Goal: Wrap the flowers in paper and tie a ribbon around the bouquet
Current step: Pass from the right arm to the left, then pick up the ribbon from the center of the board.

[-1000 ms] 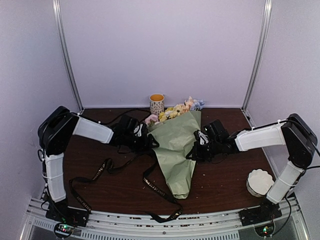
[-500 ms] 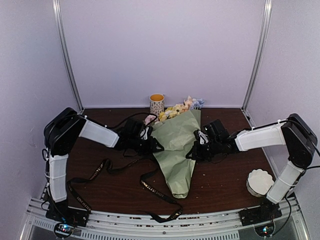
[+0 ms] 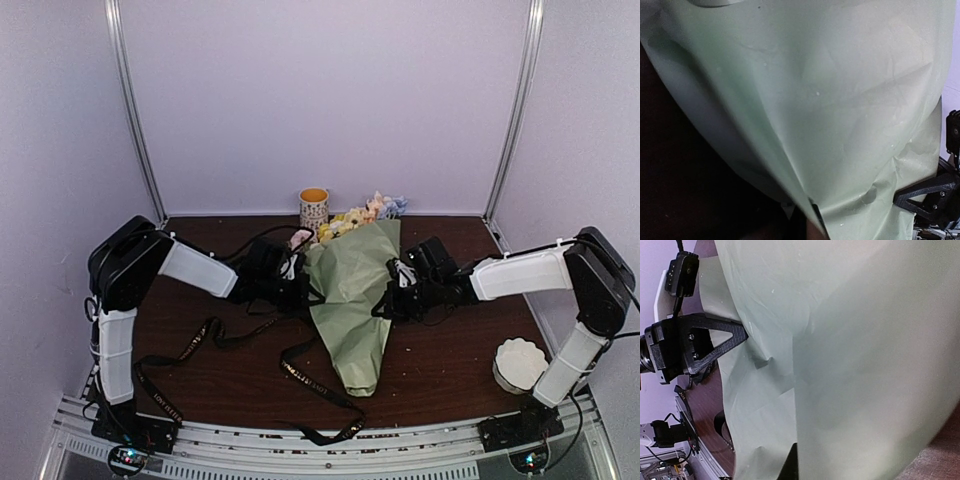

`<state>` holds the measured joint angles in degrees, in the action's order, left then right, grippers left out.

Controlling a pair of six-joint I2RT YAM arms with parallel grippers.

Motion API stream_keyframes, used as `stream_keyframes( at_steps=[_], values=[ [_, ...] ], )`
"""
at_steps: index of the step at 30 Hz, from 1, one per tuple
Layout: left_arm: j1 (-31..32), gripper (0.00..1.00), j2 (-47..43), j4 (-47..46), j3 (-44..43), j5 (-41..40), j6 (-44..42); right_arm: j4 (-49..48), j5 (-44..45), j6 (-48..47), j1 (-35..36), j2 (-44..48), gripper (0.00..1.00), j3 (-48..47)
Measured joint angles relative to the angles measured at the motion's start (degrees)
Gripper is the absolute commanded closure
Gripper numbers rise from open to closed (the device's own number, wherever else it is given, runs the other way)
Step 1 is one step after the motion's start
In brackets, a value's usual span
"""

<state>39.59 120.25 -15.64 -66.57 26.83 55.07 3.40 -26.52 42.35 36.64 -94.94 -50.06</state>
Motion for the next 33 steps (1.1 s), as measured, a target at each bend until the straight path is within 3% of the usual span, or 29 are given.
stream_keyframes(
  at_steps=[5, 11, 17, 25, 33],
  values=[
    [-0.33, 1.0, 0.61, -0.81, 0.46, -0.09, 0.0, 4.28, 2.05, -2.78, 0.0, 2.27, 0.65, -1.07],
    [-0.68, 1.0, 1.66, -2.67, 1.22, -0.02, 0.63, 11.76, 8.44, -7.67, 1.95, 14.05, 0.54, 0.17],
    [-0.9, 1.0, 2.54, -4.52, 1.62, 0.48, 1.27, 16.7, 13.55, -13.73, 17.62, 23.67, 0.52, 2.84],
    [-0.94, 1.0, 2.67, -4.81, 1.64, 0.61, 1.46, 23.56, 16.63, -16.46, 37.2, 14.69, 0.44, 1.05],
    [-0.92, 1.0, 2.67, -4.81, 1.64, 0.55, 1.4, 28.61, 21.16, -16.61, 43.36, 5.9, 0.43, -3.89]
  ],
)
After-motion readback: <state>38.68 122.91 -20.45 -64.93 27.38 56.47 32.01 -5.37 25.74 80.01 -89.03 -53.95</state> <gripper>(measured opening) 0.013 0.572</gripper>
